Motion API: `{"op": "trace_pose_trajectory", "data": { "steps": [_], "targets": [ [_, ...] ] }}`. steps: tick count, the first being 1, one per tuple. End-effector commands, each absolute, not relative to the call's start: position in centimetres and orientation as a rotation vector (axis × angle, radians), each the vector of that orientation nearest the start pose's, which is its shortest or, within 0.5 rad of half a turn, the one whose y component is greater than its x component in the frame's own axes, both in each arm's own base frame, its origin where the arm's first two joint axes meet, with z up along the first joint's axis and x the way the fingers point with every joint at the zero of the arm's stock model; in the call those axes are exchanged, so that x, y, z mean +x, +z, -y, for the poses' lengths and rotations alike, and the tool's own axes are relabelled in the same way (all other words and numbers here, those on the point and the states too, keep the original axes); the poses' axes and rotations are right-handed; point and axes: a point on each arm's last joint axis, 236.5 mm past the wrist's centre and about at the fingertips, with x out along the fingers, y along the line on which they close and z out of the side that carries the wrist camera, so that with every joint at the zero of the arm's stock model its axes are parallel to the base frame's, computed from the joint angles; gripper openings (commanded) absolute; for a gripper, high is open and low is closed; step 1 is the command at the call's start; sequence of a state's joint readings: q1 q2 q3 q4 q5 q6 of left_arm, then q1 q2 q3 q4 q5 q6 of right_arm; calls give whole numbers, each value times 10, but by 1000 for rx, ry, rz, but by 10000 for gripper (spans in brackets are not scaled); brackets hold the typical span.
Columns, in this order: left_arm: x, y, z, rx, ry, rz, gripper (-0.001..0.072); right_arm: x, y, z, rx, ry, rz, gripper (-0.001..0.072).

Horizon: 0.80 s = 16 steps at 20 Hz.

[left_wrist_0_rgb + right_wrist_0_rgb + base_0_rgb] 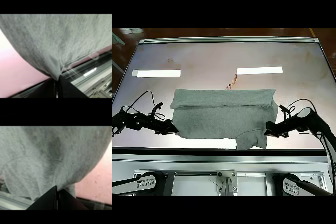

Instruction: Fold the shirts.

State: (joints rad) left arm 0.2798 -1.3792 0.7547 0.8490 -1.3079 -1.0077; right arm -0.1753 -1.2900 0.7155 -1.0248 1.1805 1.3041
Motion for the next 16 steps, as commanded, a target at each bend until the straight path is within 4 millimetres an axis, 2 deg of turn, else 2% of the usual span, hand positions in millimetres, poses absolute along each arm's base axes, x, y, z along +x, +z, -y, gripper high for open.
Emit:
{"op": "trace_pose_trajectory", "data": {
  "steps": [1,3,6,9,10,12,14,16],
  "targets": [
    [294,-55,78,-521,-613,-1406,33,313,-44,-61,455,312,-1380,60],
    [324,-31,68,-482,-593,-1317,33,366,-3,-45,447,234,-1173,60],
    [391,9,50,-477,-472,-1116,33,421,36,-32,492,139,-964,60],
    [437,34,43,-439,-392,-967,33,456,42,-38,468,131,-875,60],
    [444,34,44,-433,-389,-956,33,469,42,-36,466,120,-846,60],
    [460,22,40,-461,-357,-961,34,492,33,-34,485,98,-817,60],
    [473,2,35,-491,-331,-986,40,506,14,-32,499,89,-845,60],
    [479,-22,41,-523,-347,-1041,73,513,-10,-38,565,83,-886,61]
  ]
}}
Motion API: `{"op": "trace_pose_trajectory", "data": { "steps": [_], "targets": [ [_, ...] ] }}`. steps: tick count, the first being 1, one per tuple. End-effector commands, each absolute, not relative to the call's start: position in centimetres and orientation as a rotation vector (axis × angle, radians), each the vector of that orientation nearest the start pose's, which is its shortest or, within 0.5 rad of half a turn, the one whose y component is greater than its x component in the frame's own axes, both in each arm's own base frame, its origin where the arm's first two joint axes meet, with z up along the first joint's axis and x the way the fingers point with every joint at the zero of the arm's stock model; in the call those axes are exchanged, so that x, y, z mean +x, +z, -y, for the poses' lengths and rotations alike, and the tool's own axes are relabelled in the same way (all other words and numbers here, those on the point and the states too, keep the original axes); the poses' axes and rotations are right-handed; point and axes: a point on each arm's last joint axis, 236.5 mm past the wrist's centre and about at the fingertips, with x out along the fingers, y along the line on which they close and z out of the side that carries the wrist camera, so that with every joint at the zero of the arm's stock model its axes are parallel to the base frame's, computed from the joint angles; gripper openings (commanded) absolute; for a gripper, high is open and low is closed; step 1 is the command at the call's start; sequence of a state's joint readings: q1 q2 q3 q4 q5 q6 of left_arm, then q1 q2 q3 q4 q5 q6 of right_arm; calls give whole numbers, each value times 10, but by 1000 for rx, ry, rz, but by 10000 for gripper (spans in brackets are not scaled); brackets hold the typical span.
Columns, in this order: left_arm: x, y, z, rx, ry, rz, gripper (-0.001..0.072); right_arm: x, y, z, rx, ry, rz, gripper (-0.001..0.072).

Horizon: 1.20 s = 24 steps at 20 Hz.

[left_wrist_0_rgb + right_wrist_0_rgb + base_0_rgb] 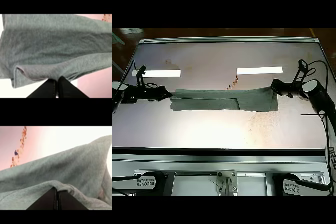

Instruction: Fold the shirts.

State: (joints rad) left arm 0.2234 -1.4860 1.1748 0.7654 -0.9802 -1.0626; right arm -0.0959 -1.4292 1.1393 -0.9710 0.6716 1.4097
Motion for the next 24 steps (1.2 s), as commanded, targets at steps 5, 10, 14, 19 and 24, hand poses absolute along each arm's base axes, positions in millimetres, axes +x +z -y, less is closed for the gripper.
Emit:
{"op": "trace_pose_trajectory", "data": {
  "steps": [5,10,14,19,24],
  "targets": [
    [494,-61,46,-693,-277,-1130,494,510,-55,-42,605,65,-975,495],
    [496,-38,24,-739,-285,-1125,558,479,-56,2,467,39,-1075,689],
    [487,-16,11,-747,-314,-1128,554,463,-86,31,637,-70,-1164,697],
    [486,4,10,-729,-320,-1093,553,465,-121,21,750,-75,-1208,697],
    [488,9,20,-747,-343,-1085,553,476,-130,-7,777,20,-1224,696]
  ]
}}
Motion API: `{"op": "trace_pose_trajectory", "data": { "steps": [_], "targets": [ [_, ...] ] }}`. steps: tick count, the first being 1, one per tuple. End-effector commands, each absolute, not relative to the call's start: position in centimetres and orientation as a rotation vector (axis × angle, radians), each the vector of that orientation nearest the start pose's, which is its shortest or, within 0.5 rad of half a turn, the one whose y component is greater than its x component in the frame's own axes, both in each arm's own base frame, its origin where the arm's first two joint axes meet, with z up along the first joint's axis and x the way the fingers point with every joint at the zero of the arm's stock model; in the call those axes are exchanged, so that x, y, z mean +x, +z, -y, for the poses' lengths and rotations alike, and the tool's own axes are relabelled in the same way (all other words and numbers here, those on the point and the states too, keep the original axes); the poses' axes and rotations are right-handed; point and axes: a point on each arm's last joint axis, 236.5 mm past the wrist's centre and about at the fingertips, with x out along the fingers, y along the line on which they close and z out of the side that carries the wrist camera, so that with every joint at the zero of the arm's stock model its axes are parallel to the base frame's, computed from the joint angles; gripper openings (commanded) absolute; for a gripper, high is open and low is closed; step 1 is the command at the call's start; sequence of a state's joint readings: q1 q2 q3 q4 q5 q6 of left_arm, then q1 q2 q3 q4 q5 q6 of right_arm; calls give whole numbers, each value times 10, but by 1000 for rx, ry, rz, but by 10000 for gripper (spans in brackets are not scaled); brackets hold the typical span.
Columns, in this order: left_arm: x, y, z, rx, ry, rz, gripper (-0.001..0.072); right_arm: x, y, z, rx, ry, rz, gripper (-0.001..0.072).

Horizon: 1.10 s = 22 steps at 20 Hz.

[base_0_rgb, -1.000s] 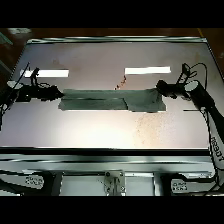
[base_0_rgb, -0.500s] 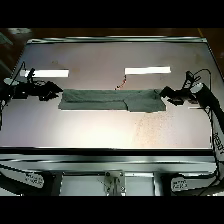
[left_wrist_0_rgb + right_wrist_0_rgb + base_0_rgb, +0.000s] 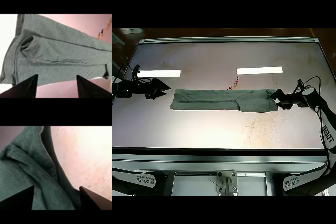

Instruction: Fold the shirts.

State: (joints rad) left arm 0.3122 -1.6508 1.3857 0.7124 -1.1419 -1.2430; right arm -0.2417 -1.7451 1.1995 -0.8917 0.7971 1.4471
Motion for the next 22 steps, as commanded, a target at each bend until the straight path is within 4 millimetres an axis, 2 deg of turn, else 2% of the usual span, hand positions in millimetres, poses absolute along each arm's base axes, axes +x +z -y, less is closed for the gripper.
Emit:
{"op": "trace_pose_trajectory", "data": {
  "steps": [1,4,5,6,7,8,9,10,12,15,18,20,22],
  "targets": [
    [488,9,23,-746,-349,-1086,553,475,-130,-15,772,45,-1247,695],
    [488,10,31,-742,-364,-1090,553,467,-128,-37,753,130,-1337,685],
    [488,10,34,-739,-370,-1091,552,464,-126,-43,725,157,-1352,571],
    [488,10,38,-736,-375,-1095,539,465,-122,-43,704,171,-1357,333],
    [488,10,42,-732,-383,-1099,422,467,-114,-44,696,186,-1354,124],
    [487,9,47,-726,-392,-1104,263,470,-102,-44,685,203,-1341,62],
    [486,9,55,-718,-407,-1111,80,475,-84,-43,653,221,-1310,62],
    [486,8,66,-706,-422,-1118,34,479,-65,-42,634,235,-1272,62],
    [483,7,98,-649,-486,-1131,34,484,-21,-45,601,260,-1187,62],
    [475,5,159,-558,-583,-1138,34,468,30,-56,556,312,-1147,62],
    [472,-10,223,-527,-611,-1142,34,447,56,-60,541,319,-1163,62],
    [460,-21,261,-517,-658,-1167,34,438,71,-63,547,326,-1162,62],
    [446,-19,294,-549,-717,-1187,34,427,86,-66,543,338,-1161,62]
  ]
}}
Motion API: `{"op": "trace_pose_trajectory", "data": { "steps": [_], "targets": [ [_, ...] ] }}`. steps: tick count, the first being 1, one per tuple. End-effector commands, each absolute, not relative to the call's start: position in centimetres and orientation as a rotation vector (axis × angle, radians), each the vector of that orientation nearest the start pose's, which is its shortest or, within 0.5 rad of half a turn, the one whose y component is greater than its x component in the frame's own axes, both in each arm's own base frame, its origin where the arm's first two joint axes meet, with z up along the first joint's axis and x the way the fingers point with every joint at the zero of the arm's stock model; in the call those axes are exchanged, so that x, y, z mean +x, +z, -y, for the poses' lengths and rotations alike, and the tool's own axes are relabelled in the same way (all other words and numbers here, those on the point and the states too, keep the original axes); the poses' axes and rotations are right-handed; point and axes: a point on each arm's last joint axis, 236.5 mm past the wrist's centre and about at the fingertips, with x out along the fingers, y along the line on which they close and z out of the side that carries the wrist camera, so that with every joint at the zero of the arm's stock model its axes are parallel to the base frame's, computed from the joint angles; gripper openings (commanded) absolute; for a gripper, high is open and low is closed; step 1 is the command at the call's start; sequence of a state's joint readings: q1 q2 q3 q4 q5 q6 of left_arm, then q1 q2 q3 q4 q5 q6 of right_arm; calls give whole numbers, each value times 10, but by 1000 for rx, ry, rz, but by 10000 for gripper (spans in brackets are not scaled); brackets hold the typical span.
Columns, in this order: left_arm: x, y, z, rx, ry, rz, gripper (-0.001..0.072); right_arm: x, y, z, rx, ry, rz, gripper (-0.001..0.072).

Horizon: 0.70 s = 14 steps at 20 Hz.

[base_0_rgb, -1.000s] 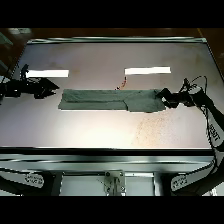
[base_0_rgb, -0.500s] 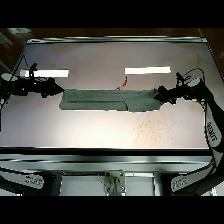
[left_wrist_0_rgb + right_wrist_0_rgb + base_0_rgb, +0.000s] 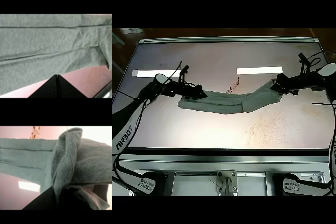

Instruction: Fold the shirts.

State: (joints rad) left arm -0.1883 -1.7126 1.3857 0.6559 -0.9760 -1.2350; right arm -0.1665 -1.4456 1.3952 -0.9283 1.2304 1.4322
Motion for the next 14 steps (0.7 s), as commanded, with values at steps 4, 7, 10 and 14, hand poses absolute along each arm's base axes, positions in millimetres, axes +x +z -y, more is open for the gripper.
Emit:
{"op": "trace_pose_trajectory", "data": {
  "steps": [4,7,10,14],
  "targets": [
    [432,-24,330,-528,-751,-1188,34,407,104,-70,515,363,-1173,62],
    [411,-41,370,-598,-773,-1247,34,401,116,-71,515,361,-1156,62],
    [392,-65,411,-648,-775,-1283,34,389,126,-74,505,374,-1162,62],
    [360,-82,449,-675,-797,-1337,34,372,145,-78,478,395,-1145,62]
  ]
}}
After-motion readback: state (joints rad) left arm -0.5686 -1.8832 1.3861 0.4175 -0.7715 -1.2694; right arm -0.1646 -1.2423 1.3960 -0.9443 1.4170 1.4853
